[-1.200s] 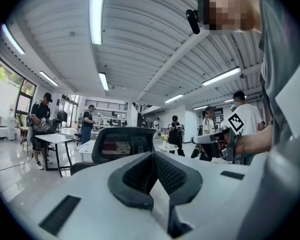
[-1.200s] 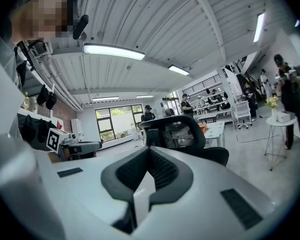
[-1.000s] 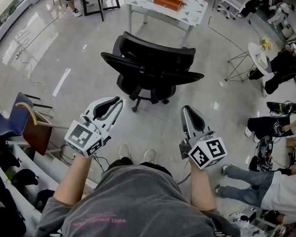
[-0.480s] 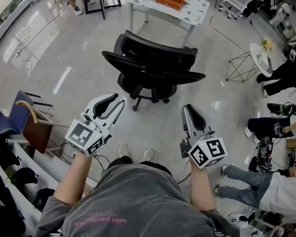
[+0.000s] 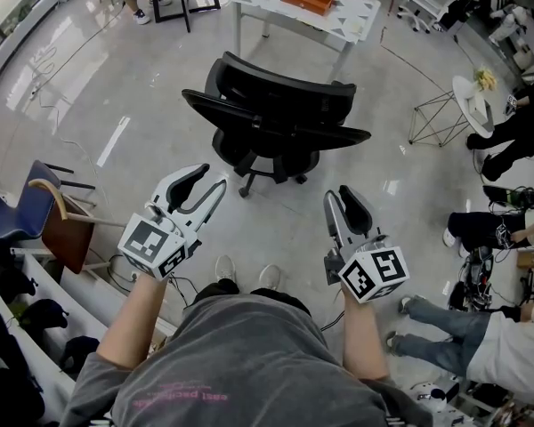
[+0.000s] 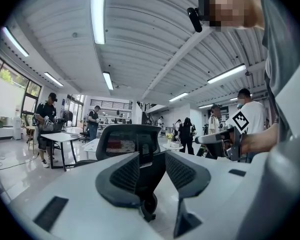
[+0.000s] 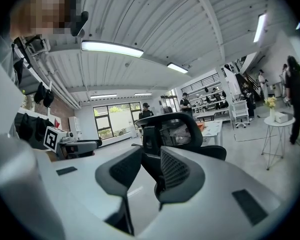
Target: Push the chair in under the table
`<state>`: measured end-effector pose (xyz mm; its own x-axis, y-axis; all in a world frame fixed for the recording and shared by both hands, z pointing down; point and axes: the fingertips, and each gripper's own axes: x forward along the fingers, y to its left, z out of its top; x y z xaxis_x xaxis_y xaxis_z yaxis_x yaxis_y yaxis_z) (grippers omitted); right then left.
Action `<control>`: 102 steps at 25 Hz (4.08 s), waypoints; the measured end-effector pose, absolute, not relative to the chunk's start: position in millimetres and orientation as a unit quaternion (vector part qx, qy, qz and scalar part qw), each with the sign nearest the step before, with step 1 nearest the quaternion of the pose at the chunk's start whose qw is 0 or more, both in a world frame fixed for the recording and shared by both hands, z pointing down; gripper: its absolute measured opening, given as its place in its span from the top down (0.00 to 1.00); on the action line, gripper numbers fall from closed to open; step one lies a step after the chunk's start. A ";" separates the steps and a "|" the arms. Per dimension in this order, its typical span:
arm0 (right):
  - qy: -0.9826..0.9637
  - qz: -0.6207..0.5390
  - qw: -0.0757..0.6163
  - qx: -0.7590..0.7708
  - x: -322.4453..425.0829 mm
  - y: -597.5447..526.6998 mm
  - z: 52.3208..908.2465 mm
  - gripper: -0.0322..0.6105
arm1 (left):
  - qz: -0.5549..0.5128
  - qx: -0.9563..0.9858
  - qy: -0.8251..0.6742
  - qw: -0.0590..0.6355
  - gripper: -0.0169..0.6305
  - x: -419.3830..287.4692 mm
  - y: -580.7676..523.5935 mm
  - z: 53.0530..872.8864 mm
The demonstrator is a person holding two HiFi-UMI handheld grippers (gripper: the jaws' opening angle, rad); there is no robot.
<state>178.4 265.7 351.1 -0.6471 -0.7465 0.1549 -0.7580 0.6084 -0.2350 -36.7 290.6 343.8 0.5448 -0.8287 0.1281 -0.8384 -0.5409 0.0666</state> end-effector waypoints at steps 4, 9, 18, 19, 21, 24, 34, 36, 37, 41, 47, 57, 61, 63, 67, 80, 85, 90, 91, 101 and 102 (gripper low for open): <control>-0.897 0.146 0.022 0.416 184.6 263.5 353.8 0.75 | 0.043 0.873 -0.482 0.062 0.71 -30.7 289.8 345.1; -0.901 0.147 0.023 0.407 195.0 257.7 356.5 0.69 | 0.046 0.863 -0.500 0.064 0.68 -22.8 287.2 347.5; -0.908 0.141 0.019 0.395 231.3 247.1 357.9 0.66 | 0.050 0.843 -0.532 0.061 0.67 1.2 282.5 351.3; -0.908 0.140 0.019 0.394 235.8 245.0 358.5 0.66 | 0.050 0.841 -0.536 0.060 0.66 3.9 281.5 351.6; -0.909 0.138 0.018 0.392 243.2 240.1 360.3 0.66 | 0.052 0.835 -0.544 0.058 0.66 7.0 279.8 353.2; -0.910 0.137 0.019 0.391 250.2 232.4 362.0 0.66 | 0.060 0.827 -0.556 0.056 0.66 6.1 275.6 355.3; -0.910 0.142 0.029 0.388 244.4 197.9 371.4 0.66 | 0.060 0.813 -0.575 0.065 0.66 -14.8 243.8 362.5; -0.910 0.141 0.032 0.388 239.6 188.2 372.8 0.66 | 0.059 0.814 -0.575 0.066 0.66 -20.0 233.8 364.0; -0.910 0.141 0.034 0.389 236.8 182.6 373.5 0.66 | 0.058 0.814 -0.574 0.066 0.66 -23.1 228.0 364.8; -0.906 0.138 0.040 0.397 224.5 157.2 377.0 0.66 | 0.056 0.818 -0.568 0.066 0.66 -38.4 200.9 367.8; -0.893 0.117 0.051 0.432 213.9 108.5 376.0 0.66 | 0.063 0.826 -0.558 0.055 0.66 -68.4 150.6 367.2; -0.872 0.108 0.099 0.467 207.5 46.4 391.6 0.59 | 0.111 0.842 -0.527 0.035 0.64 -96.5 76.1 384.5; -0.869 0.104 0.118 0.469 196.4 29.1 396.1 0.59 | 0.139 0.853 -0.503 0.021 0.63 -101.0 51.5 386.1; -0.868 0.108 0.123 0.470 192.2 20.7 399.0 0.59 | 0.147 0.859 -0.490 0.019 0.63 -102.5 41.6 386.9; -0.867 0.109 0.136 0.466 184.9 5.6 404.2 0.59 | 0.166 0.871 -0.461 0.009 0.62 -100.5 24.2 389.1; -0.881 0.095 0.151 0.439 175.4 -14.1 407.7 0.58 | 0.193 0.887 -0.418 0.033 0.62 -95.2 -0.5 406.3; -0.888 0.091 0.156 0.424 173.7 -17.2 408.6 0.58 | 0.203 0.885 -0.417 0.038 0.61 -96.0 -2.7 404.9; -0.891 0.088 0.159 0.417 173.8 -27.4 409.7 0.58 | 0.206 0.883 -0.420 0.044 0.63 -93.6 -12.3 405.5; -0.891 0.087 0.160 0.415 173.4 -28.8 409.8 0.58 | 0.207 0.881 -0.422 0.044 0.63 -93.8 -13.4 405.6; -0.895 0.079 0.158 0.410 172.5 -62.5 407.5 0.58 | 0.225 0.861 -0.453 0.054 0.63 -95.6 -46.0 404.3; -0.895 0.079 0.158 0.409 172.2 -67.1 408.3 0.58 | 0.226 0.857 -0.459 0.056 0.63 -96.2 -49.9 404.9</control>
<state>172.2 -67.1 408.3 -0.6155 -0.7071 0.3481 -0.7573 0.6529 -0.0129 -96.2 -49.9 404.9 0.4766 -0.7623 0.4379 -0.8125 -0.5722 -0.1116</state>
